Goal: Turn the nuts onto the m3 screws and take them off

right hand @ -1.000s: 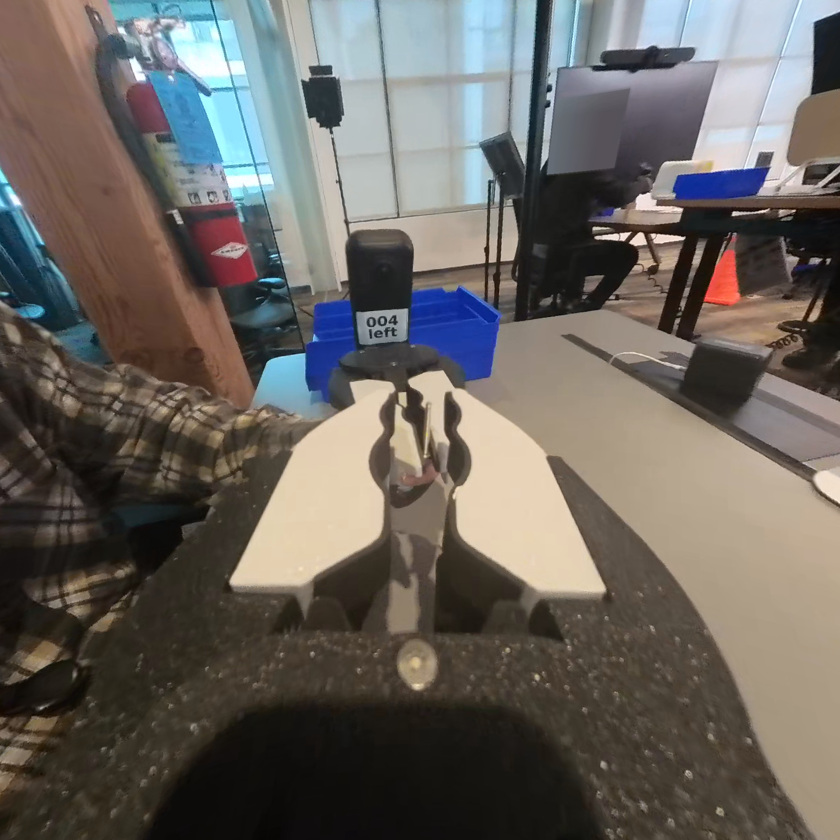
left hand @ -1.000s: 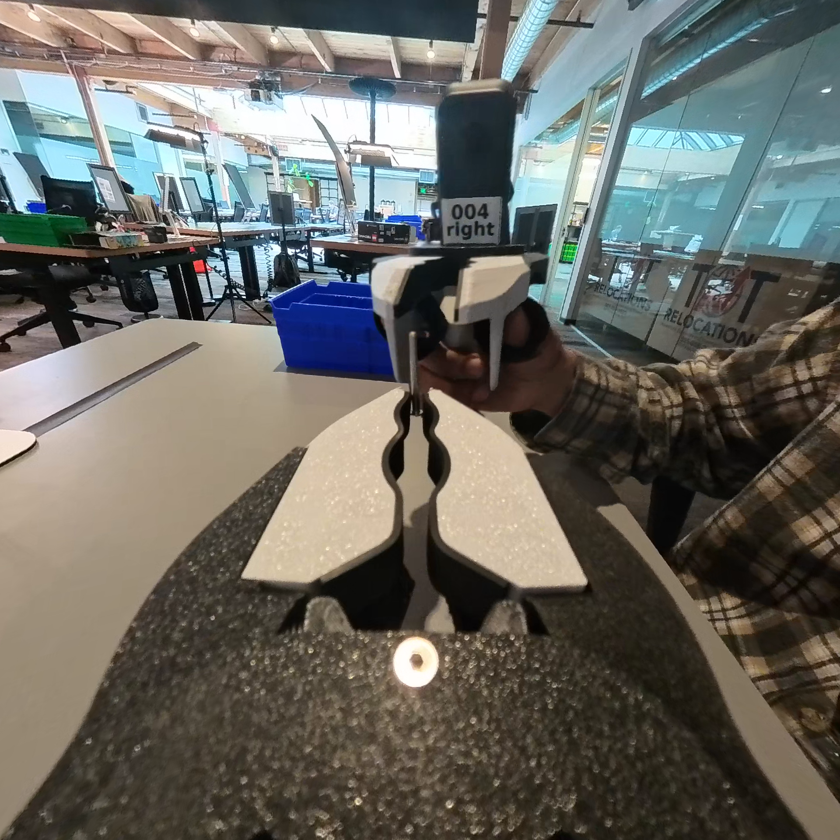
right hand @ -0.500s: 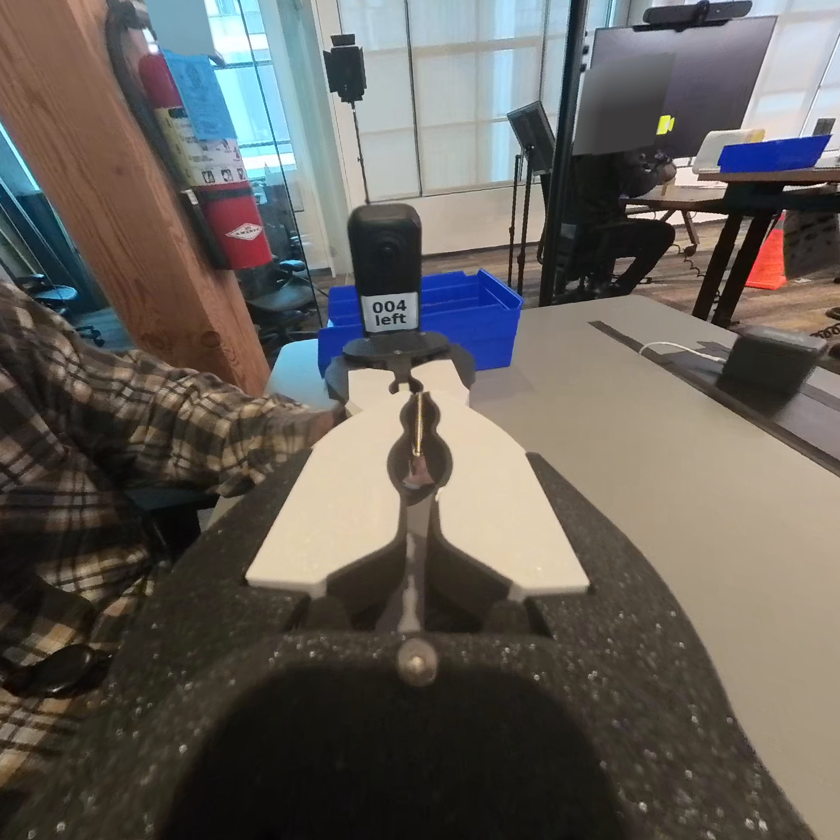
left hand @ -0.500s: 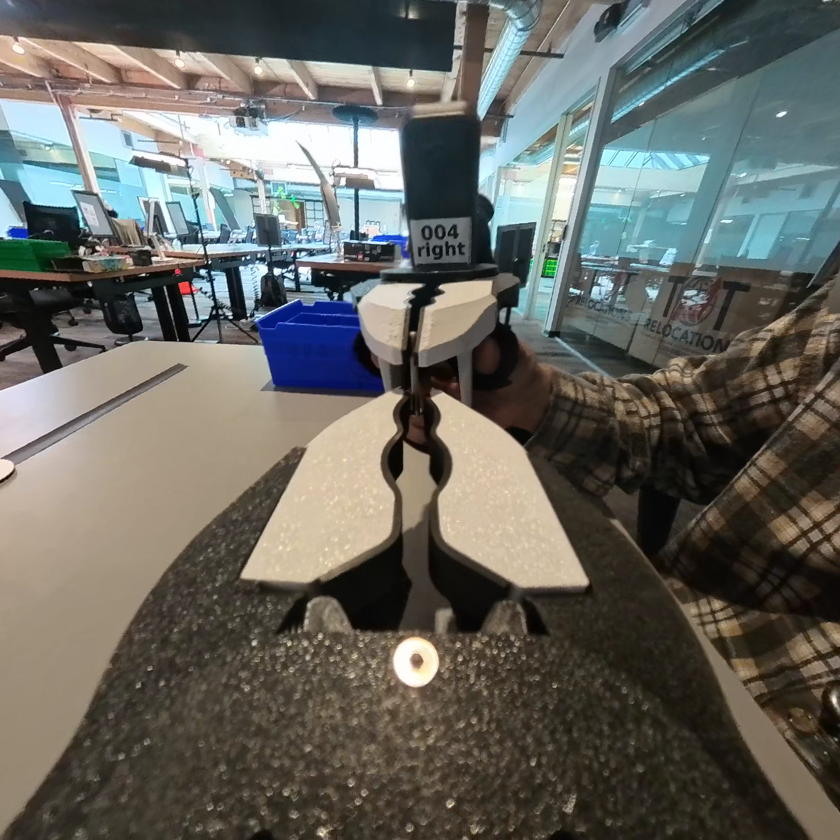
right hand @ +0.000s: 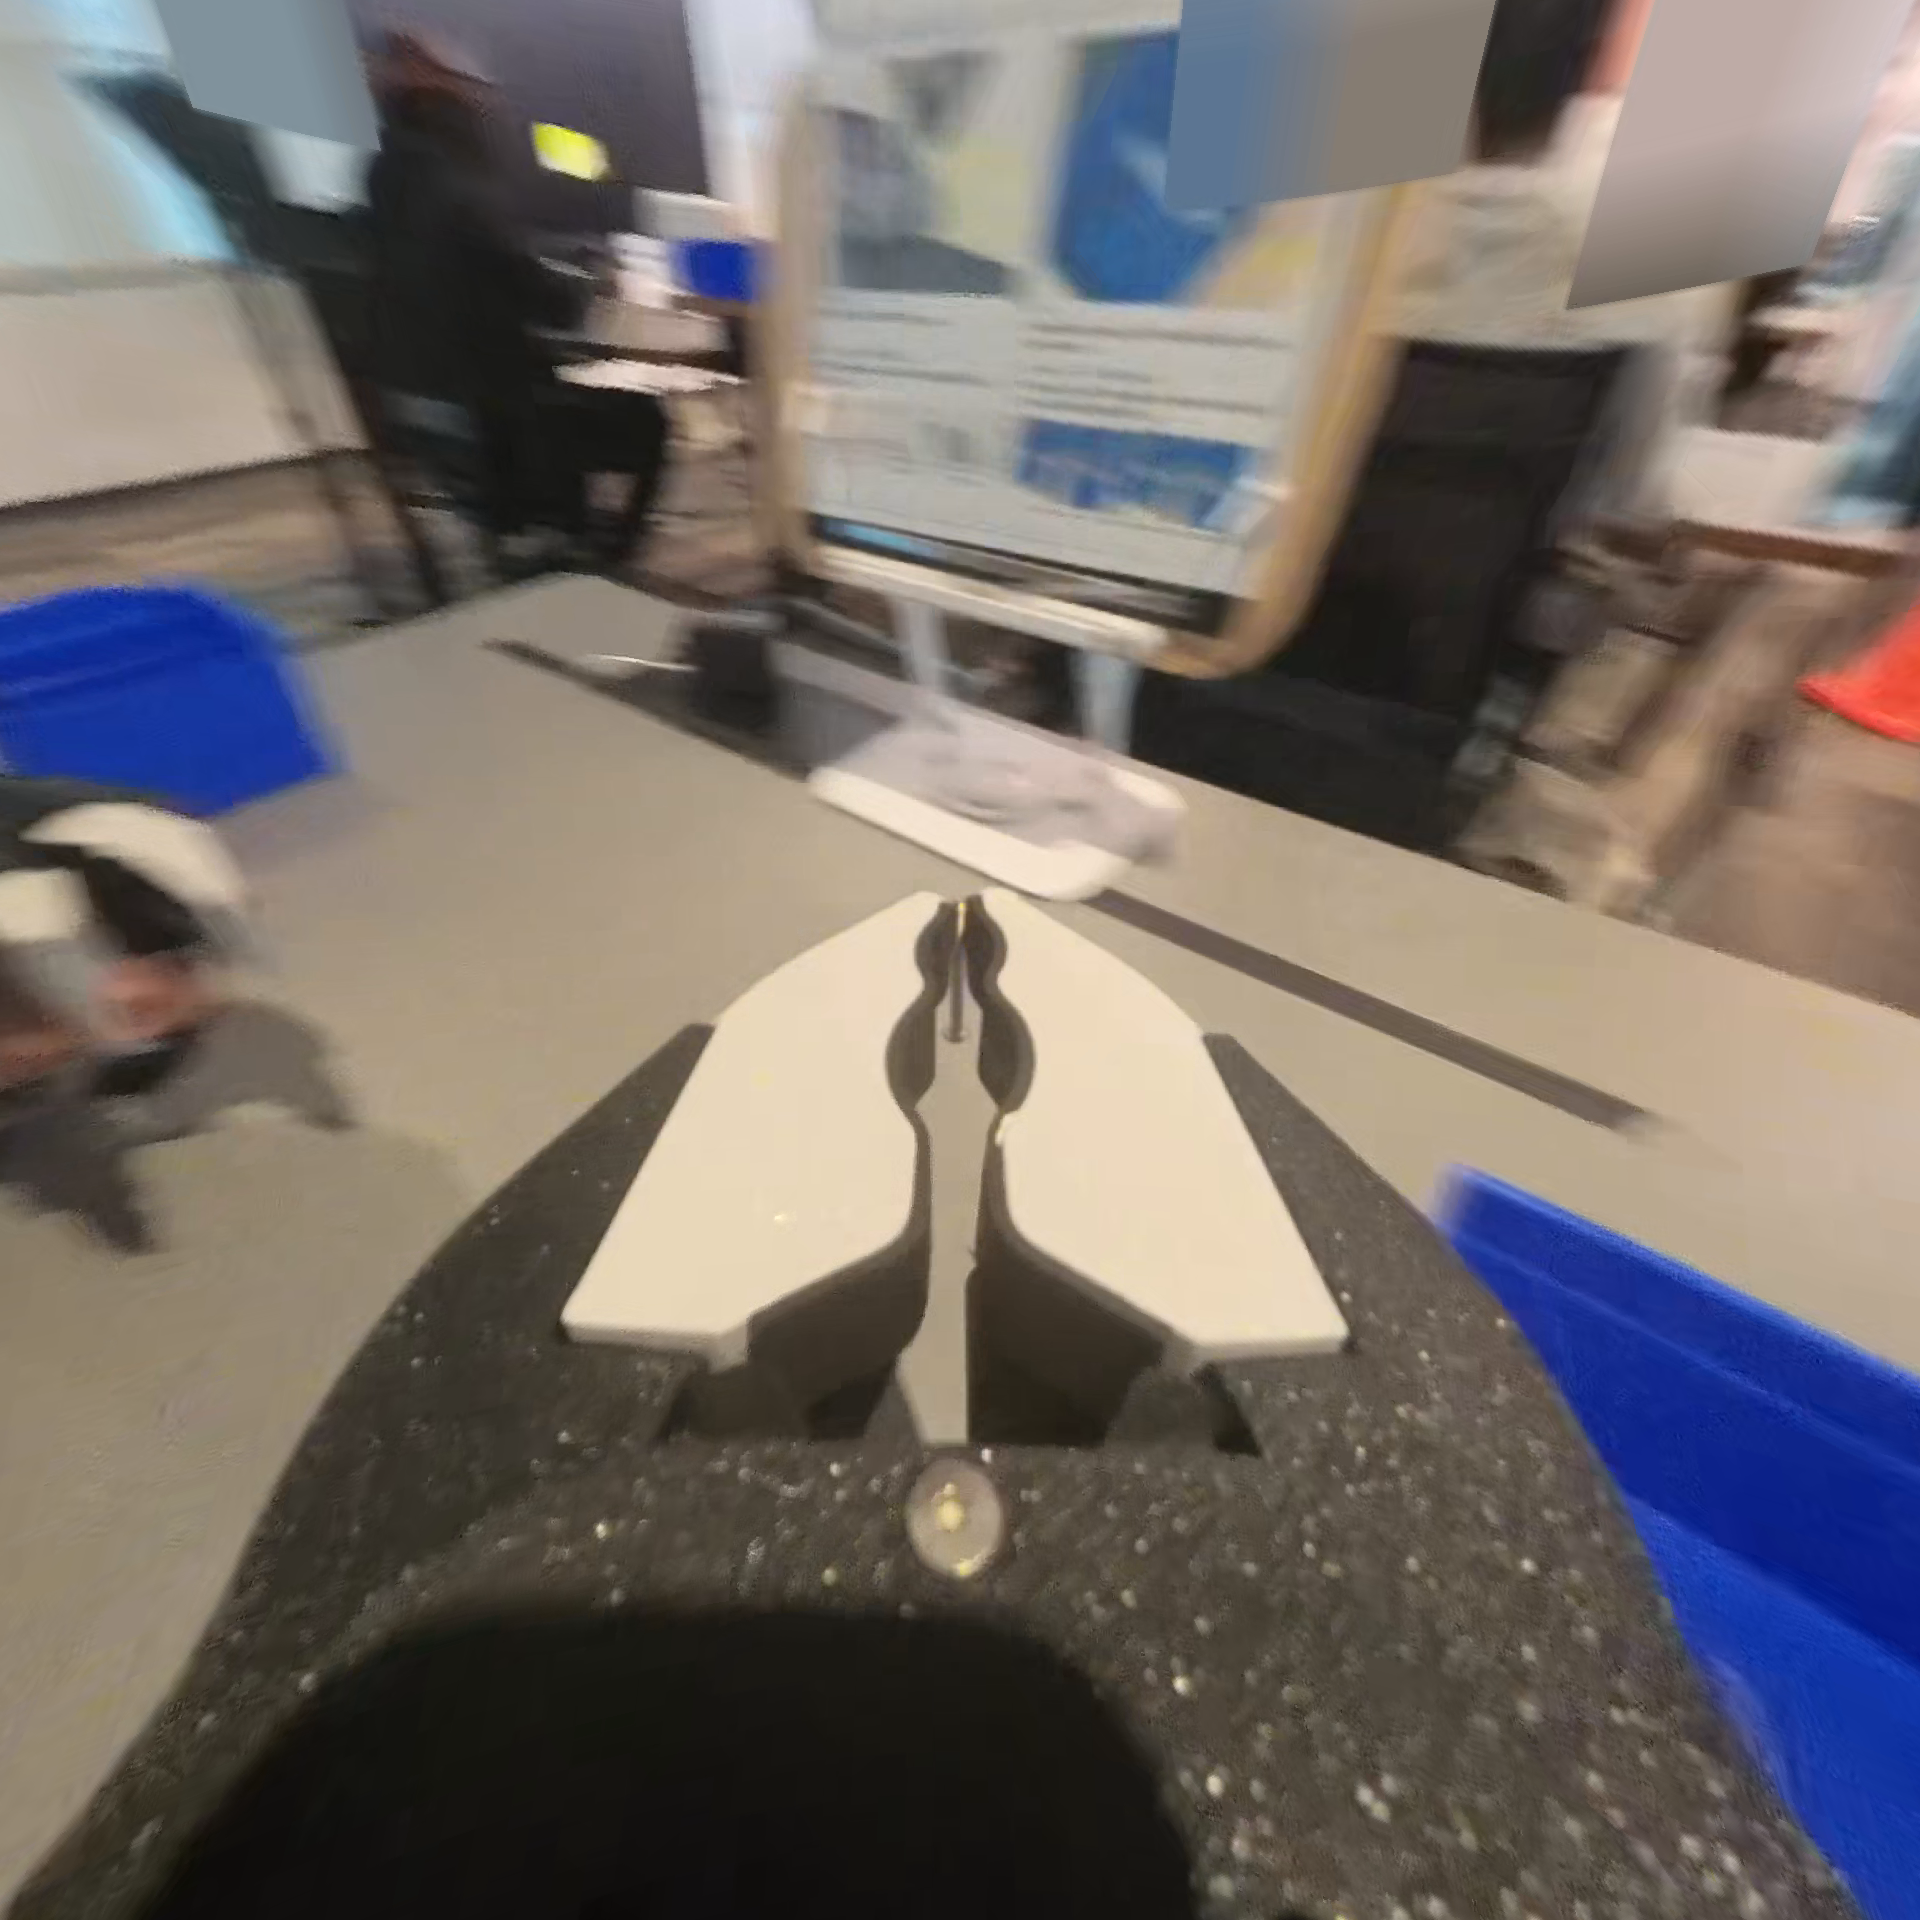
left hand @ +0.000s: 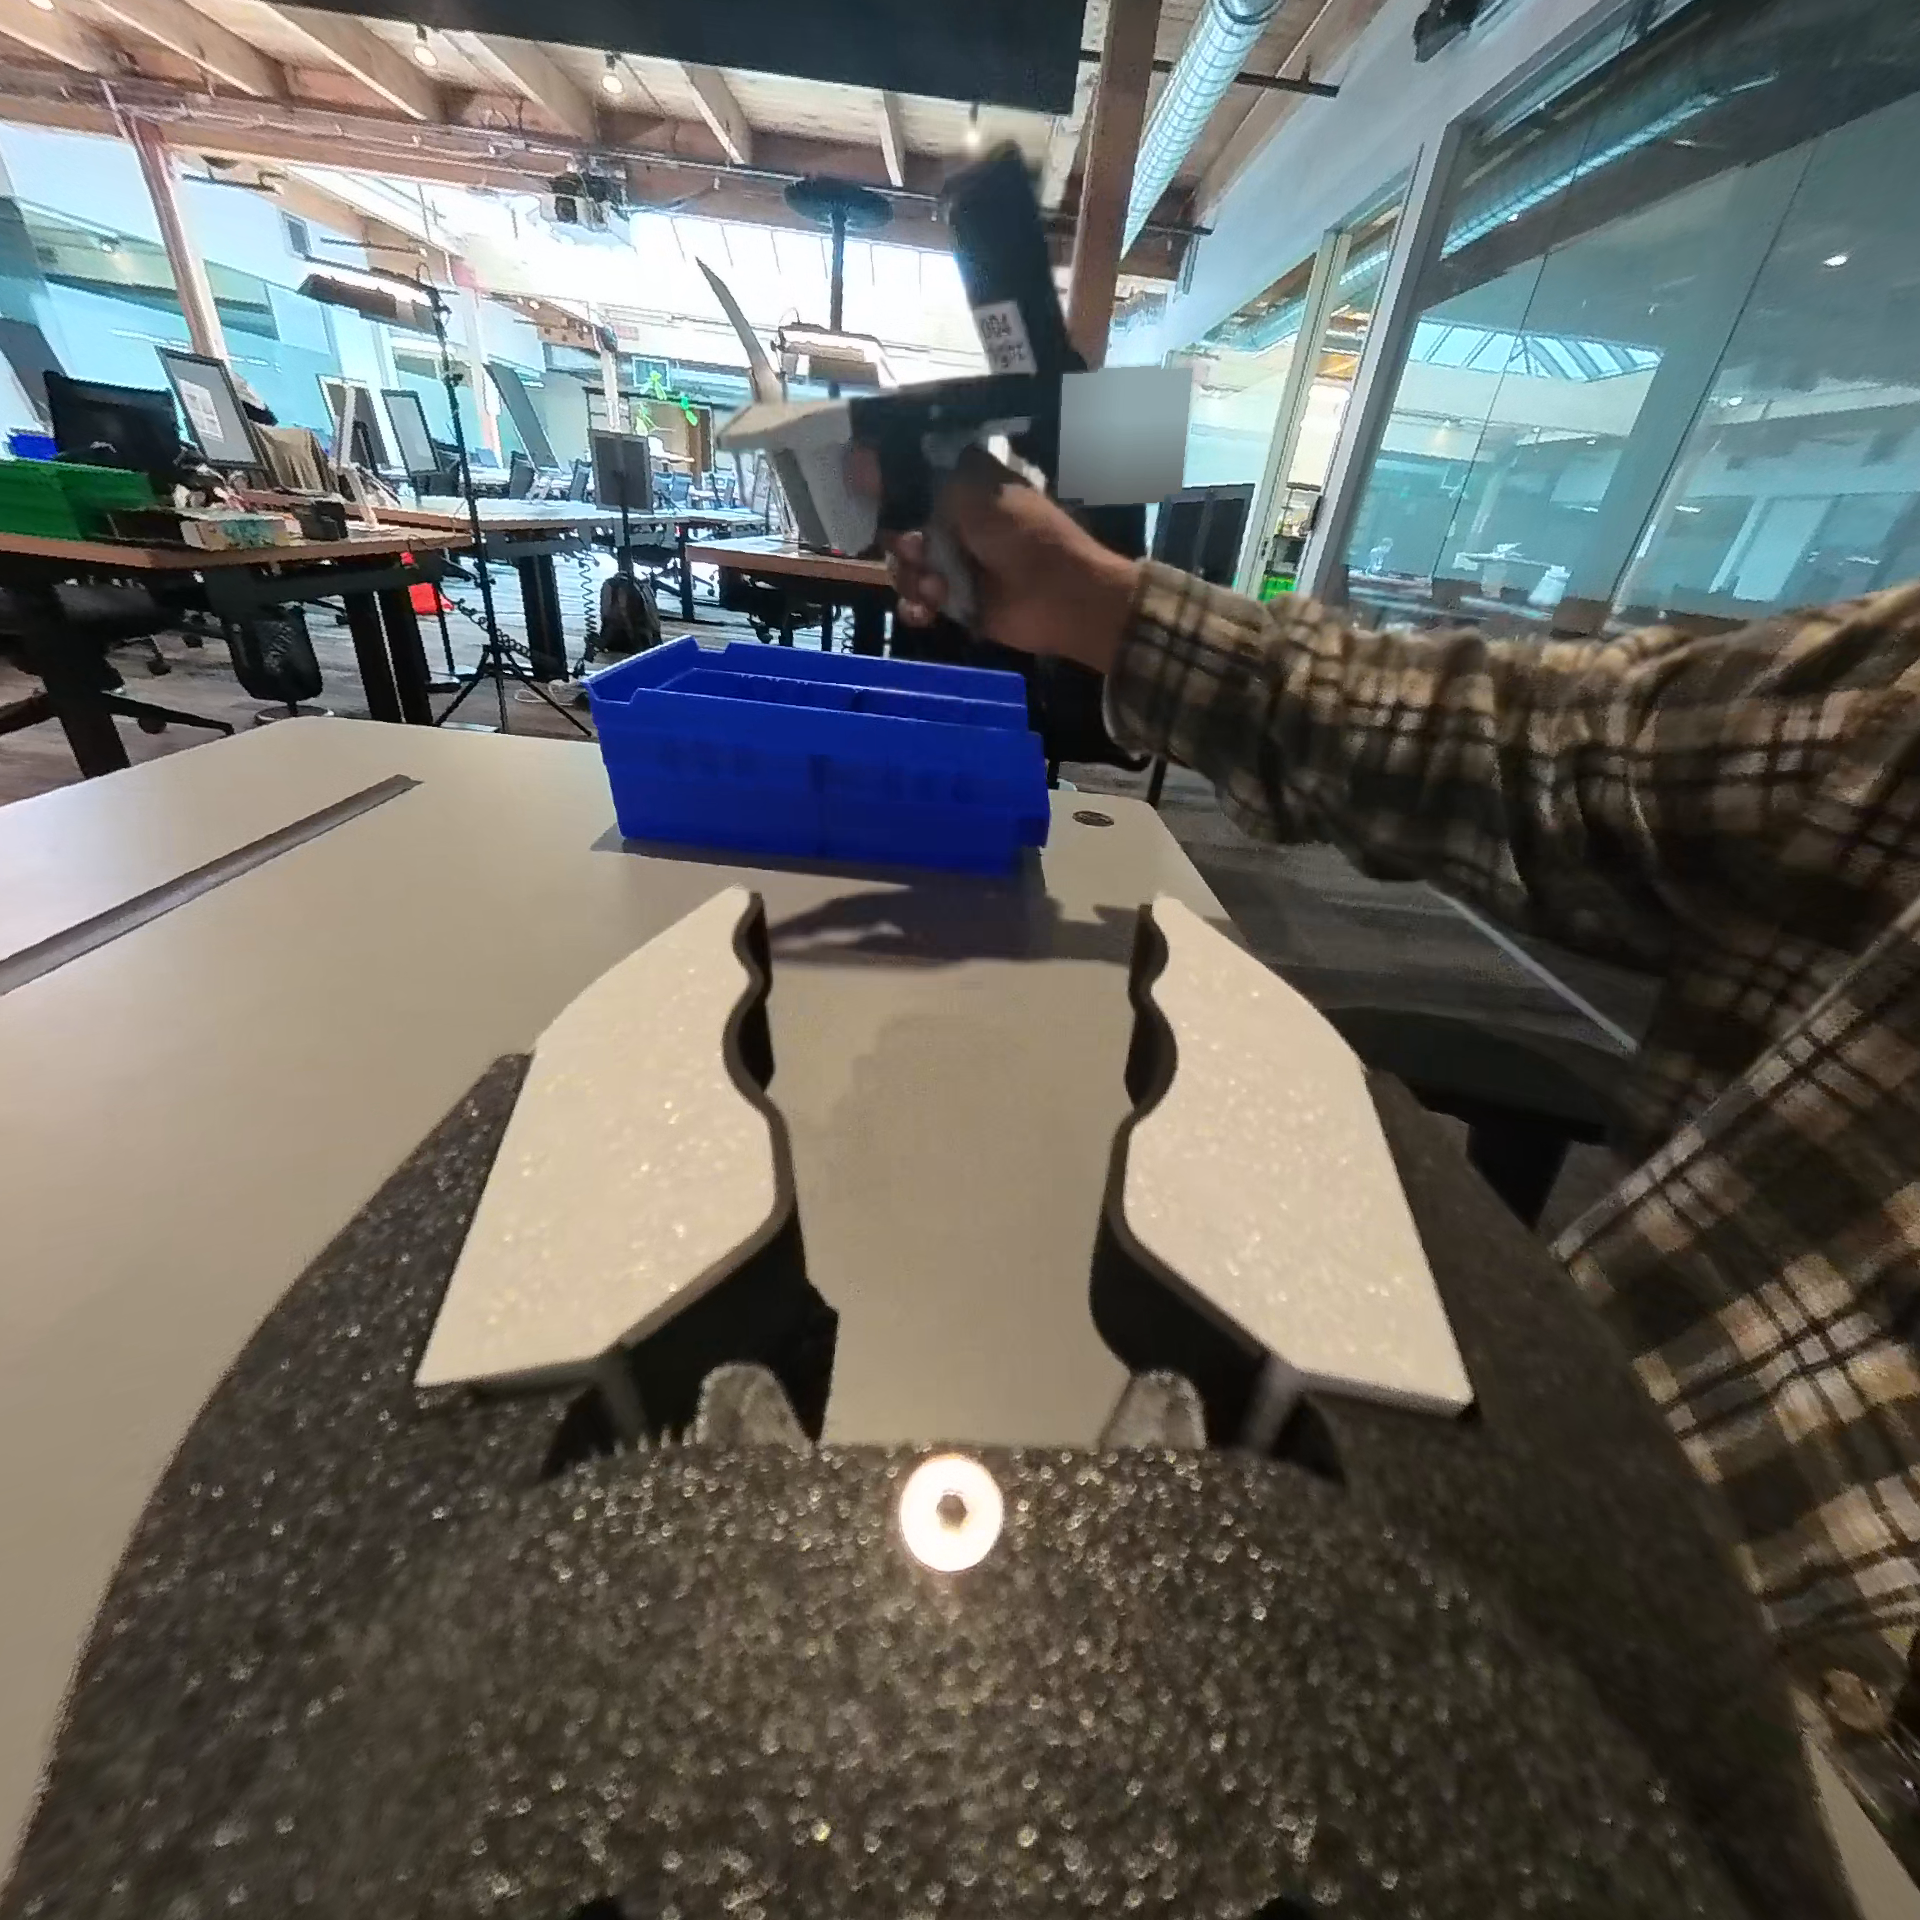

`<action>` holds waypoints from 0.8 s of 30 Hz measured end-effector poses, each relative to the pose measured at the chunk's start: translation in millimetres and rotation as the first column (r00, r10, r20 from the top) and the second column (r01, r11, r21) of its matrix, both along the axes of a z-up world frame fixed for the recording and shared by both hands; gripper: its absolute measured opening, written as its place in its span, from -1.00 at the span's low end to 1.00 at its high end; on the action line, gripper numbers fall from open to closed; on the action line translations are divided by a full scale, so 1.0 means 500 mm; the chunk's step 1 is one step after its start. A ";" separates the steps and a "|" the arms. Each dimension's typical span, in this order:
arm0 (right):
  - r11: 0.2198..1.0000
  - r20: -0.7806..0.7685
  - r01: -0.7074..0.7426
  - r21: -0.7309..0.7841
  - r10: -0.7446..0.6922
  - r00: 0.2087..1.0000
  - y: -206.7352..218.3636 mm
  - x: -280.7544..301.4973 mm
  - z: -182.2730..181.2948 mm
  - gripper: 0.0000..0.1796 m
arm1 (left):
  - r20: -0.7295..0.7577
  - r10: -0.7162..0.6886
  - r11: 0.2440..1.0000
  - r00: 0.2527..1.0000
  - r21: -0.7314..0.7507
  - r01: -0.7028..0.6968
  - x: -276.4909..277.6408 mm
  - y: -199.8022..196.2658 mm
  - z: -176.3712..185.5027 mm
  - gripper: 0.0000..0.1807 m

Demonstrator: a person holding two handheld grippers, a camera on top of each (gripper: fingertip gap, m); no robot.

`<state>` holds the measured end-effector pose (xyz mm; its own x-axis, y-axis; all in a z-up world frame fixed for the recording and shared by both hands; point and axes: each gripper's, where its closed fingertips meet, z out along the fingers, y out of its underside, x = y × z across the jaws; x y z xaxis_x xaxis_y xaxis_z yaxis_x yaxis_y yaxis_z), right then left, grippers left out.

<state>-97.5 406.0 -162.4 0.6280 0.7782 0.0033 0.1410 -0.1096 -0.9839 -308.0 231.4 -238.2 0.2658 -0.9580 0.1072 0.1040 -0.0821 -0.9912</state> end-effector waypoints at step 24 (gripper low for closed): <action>0.807 0.176 0.503 -0.310 -0.471 0.864 0.175 0.394 -0.243 -0.86 | -0.048 -0.027 1.000 0.998 -0.013 0.027 0.004 -0.001 -0.022 -0.44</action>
<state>99.5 493.6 -283.8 0.9342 0.3331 -0.1275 0.0626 -0.5050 -0.8608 -305.8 230.9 -249.1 0.2450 -0.9636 0.1073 0.0542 -0.0969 -0.9938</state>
